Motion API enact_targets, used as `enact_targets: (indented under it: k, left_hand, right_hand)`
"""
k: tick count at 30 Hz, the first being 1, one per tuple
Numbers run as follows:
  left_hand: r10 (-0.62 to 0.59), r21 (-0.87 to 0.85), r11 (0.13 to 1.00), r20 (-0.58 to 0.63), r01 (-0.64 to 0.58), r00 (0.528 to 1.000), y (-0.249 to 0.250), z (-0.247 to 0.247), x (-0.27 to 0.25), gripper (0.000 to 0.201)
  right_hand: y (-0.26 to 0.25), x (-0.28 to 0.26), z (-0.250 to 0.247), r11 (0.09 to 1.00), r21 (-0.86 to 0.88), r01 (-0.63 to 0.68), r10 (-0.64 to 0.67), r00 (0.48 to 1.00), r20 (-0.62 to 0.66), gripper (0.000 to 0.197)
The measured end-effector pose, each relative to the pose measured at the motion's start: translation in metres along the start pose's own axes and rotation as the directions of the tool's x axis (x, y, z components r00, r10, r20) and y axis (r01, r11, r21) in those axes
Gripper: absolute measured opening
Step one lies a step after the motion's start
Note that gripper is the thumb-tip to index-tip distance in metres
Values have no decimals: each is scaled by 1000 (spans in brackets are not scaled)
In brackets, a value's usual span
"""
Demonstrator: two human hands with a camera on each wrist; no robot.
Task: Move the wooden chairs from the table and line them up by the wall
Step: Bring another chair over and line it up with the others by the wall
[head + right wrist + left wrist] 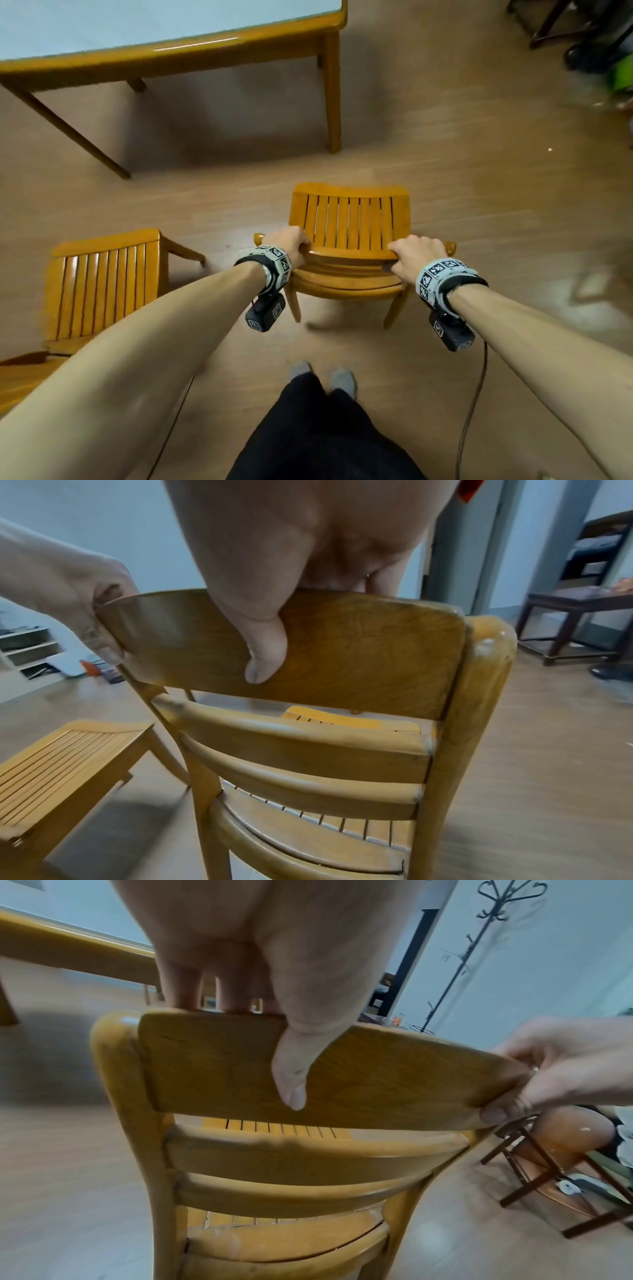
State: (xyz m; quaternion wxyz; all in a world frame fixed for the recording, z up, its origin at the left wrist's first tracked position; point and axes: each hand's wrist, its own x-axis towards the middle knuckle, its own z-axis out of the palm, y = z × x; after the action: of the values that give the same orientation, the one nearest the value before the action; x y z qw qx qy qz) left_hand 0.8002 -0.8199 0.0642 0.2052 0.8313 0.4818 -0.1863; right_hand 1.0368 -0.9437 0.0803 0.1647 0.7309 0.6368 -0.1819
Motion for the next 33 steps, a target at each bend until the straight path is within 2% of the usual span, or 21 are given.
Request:
enact_targets:
  k: [4,9,14,19,22,27,33]
  left_hand:
    - [51,52,997,-13,-50,999,35,-22,62,22]
    - [102,100,990,-32,-99,994,56,-63,148,16]
    - [171,149,977,-113,-154,979,72,-140,255,9]
    - [165,134,979,-68,-154,984,82,-204,368,22]
    - [185,134,975,-61,-175,981,92,-238,434,23]
    - [195,119,975,-55,-187,979,119,-293,528,24]
    - [167,128,979,-55,-159,984,160,-363,639,18]
  right_hand:
    - [43,30,-6,991,64,-118,118,993,14,7]
    - [86,92,-34,980,86,-181,179,983,30,13]
    - [137,195,-95,956,151,-251,256,967,-15,28]
    - [187,303,-146,952,143,-272,268,962,43,32]
    - [222,363,-176,945,145,-295,288,955,65,27]
    - [287,447,-234,938,140,-318,312,948,65,7]
    - [375,547,-299,955,89,-282,284,959,-7,27]
